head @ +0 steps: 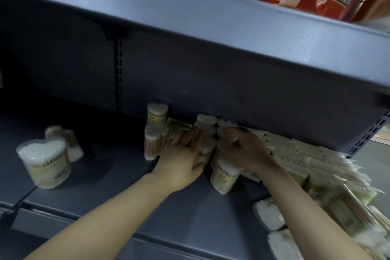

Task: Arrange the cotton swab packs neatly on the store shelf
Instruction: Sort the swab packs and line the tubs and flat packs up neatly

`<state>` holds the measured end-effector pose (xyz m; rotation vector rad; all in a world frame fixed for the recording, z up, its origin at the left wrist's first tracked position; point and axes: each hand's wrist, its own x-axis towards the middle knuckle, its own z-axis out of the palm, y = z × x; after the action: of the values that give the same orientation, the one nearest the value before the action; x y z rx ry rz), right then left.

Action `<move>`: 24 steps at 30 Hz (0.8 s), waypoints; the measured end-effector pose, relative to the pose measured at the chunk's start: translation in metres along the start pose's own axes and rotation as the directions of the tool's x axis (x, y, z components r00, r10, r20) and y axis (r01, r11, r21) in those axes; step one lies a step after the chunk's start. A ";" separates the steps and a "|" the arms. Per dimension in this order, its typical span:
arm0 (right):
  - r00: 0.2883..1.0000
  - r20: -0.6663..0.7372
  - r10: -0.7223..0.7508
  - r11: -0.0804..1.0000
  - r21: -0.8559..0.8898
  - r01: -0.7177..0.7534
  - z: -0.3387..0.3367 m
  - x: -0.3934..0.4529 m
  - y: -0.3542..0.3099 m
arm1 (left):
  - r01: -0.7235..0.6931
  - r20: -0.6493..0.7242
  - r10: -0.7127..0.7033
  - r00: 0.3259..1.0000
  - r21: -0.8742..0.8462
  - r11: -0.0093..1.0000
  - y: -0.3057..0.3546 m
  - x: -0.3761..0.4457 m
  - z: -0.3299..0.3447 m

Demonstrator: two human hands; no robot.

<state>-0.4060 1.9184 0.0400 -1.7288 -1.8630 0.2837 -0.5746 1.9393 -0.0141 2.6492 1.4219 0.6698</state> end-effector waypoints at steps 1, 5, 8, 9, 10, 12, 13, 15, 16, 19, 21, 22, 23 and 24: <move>1.000 -0.004 -0.007 1.000 -0.010 0.007 -0.001 0.000 -0.002 | -0.025 -0.040 0.026 0.999 0.024 0.999 -0.001 -0.003 -0.002; 1.000 -0.017 -0.011 0.999 -0.040 0.010 -0.003 0.001 -0.010 | -0.075 -0.169 0.094 0.981 0.117 0.990 -0.016 -0.018 -0.007; 0.999 -0.036 -0.025 0.998 -0.064 0.023 0.001 0.006 -0.015 | -0.059 -0.259 0.082 0.962 0.098 0.993 -0.026 -0.029 -0.017; 0.998 -0.053 -0.037 0.998 -0.061 0.034 0.004 0.008 -0.017 | -0.042 -0.283 0.062 0.957 0.076 0.996 -0.029 -0.034 -0.021; 0.996 -0.069 -0.049 0.997 -0.062 0.045 0.007 0.010 -0.019 | -0.024 -0.302 0.037 0.953 0.046 0.999 -0.033 -0.038 -0.025; 0.996 -0.069 -0.062 0.996 -0.070 0.057 0.014 0.013 -0.028 | 0.008 -0.338 -0.013 0.941 -0.014 1.000 -0.040 -0.046 -0.033; 0.996 -0.049 -0.068 0.995 -0.083 0.064 0.018 0.014 -0.032 | 0.027 -0.351 -0.034 0.936 -0.024 0.999 -0.044 -0.049 -0.036; 0.996 -0.012 -0.093 0.988 -0.124 0.090 0.025 0.018 -0.042 | 0.075 -0.362 -0.069 0.930 0.001 0.997 -0.052 -0.055 -0.041; 0.994 -0.004 -0.105 0.984 -0.142 0.104 0.029 0.020 -0.047 | 0.100 -0.360 -0.085 0.929 0.022 0.995 -0.057 -0.058 -0.043; 0.994 0.008 -0.111 0.984 -0.138 0.111 0.041 0.025 -0.057 | 0.149 -0.335 -0.117 0.935 0.070 0.986 -0.068 -0.066 -0.047; 0.994 0.024 -0.107 0.987 -0.116 0.109 0.049 0.028 -0.064 | 0.174 -0.315 -0.136 0.939 0.095 0.980 -0.076 -0.072 -0.049; 0.994 0.033 -0.108 0.988 -0.109 0.111 0.052 0.029 -0.067 | 0.181 -0.303 -0.142 0.942 0.106 0.978 -0.080 -0.074 -0.049; 0.993 0.044 -0.112 0.988 -0.100 0.116 0.056 0.030 -0.071 | 0.186 -0.293 -0.146 0.945 0.116 0.976 -0.084 -0.077 -0.049; 0.992 0.057 -0.117 0.988 -0.095 0.122 0.059 0.031 -0.075 | 0.194 -0.285 -0.153 0.946 0.121 0.974 -0.087 -0.080 -0.049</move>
<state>-0.5004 1.9508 0.0393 -1.6795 -2.0396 0.1945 -0.7000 1.9176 -0.0193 2.5707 1.8187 0.9789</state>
